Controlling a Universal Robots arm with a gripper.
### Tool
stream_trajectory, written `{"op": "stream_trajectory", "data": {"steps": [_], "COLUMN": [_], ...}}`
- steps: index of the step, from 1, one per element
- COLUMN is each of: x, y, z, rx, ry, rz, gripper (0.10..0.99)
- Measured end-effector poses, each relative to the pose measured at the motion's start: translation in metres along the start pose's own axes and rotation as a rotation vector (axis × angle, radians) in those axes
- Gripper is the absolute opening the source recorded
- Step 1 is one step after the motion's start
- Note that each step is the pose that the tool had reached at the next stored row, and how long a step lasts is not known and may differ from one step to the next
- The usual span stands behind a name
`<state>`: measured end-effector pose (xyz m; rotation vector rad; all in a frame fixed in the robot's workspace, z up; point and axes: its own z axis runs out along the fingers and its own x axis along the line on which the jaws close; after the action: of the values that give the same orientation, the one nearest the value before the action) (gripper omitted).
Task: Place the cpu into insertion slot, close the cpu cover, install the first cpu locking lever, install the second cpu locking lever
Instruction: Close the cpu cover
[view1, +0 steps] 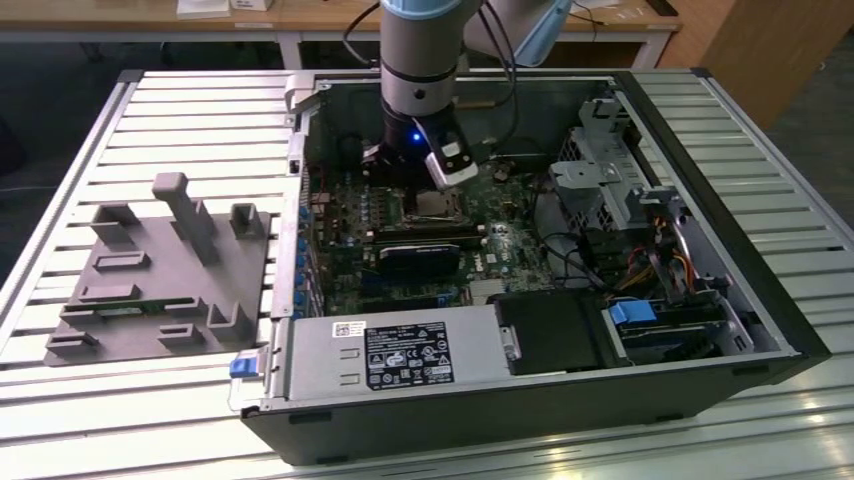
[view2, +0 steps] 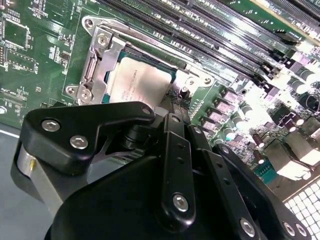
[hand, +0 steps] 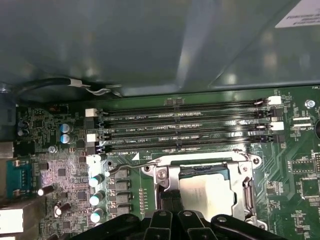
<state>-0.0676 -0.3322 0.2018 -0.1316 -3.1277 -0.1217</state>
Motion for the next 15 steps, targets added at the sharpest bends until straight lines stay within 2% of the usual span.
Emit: {"op": "stream_trajectory", "data": {"steps": [8, 15], "x": [-0.0001, -0.0061], "y": [-0.0001, 0.0004], "z": [0.0013, 0.0013], "rx": [-0.002, -0.002], "ry": [0.0001, 0.0001], "rz": [0.0, 0.0], "gripper": [0.106, 0.106]}}
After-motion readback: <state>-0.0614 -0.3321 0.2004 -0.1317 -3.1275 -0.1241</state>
